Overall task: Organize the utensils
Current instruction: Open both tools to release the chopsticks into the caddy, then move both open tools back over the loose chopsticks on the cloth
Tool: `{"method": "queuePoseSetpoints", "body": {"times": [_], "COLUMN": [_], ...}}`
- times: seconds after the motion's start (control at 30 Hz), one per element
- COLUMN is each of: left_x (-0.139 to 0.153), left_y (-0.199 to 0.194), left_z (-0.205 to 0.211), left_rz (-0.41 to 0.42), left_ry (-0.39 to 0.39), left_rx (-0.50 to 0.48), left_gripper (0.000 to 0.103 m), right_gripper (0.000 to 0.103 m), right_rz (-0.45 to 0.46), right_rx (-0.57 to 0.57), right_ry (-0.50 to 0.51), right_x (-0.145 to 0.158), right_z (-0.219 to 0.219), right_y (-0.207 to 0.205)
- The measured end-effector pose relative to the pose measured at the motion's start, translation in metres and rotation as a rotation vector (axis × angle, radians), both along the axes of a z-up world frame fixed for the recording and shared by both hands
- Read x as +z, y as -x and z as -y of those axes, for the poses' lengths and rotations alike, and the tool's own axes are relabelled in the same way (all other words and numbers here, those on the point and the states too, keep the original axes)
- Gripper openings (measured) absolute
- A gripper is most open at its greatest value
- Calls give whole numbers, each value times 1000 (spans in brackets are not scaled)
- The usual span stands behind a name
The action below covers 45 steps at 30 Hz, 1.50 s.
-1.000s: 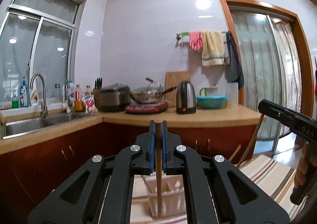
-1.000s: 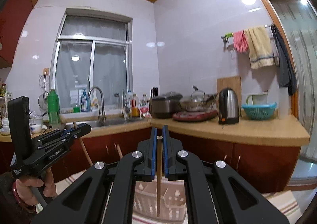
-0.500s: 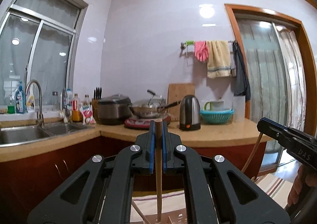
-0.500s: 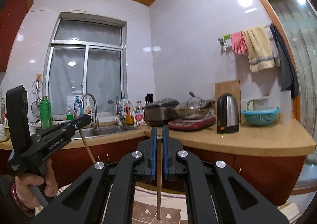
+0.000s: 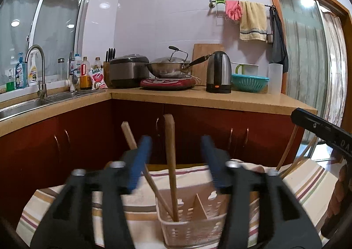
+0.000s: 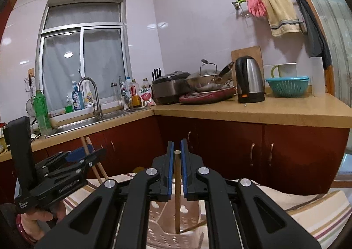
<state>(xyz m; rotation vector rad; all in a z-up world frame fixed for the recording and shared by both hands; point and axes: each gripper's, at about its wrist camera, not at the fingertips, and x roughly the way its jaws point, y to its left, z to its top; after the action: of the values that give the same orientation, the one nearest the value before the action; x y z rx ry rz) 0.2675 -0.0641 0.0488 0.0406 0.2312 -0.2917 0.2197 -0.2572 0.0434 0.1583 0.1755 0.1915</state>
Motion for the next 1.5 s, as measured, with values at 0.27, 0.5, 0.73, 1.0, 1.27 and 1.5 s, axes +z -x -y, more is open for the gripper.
{"method": "queuePoseSetpoints", "body": {"times": [0.27,0.5,0.73,1.0,1.27,1.5], "left_x": [0,-11,-39,-81,-123,-140], "left_y": [27,78,145,196,219,226], "left_z": [-18,-35,-32,-25,-20,-19], "left_rz": [-16,-45,-73,-178,-285,-332], "left_ry": [1,-5,-52,-50,-91,-92], "left_rx": [44,72,82,72,63,65], "left_gripper": [80,80,80,80,80,80], "right_gripper": [49,51,51,41,34,33], "right_rz": [35,17,-48,-213,-360,-437], "right_rx": [-50,-59,-70,-64,-40,-36], "right_ry": [40,48,89,64,49,59], "right_x": [12,4,-41,-108,-161,-180], "right_z": [3,11,12,23,17,14], "right_y": [36,88,150,196,209,206]}}
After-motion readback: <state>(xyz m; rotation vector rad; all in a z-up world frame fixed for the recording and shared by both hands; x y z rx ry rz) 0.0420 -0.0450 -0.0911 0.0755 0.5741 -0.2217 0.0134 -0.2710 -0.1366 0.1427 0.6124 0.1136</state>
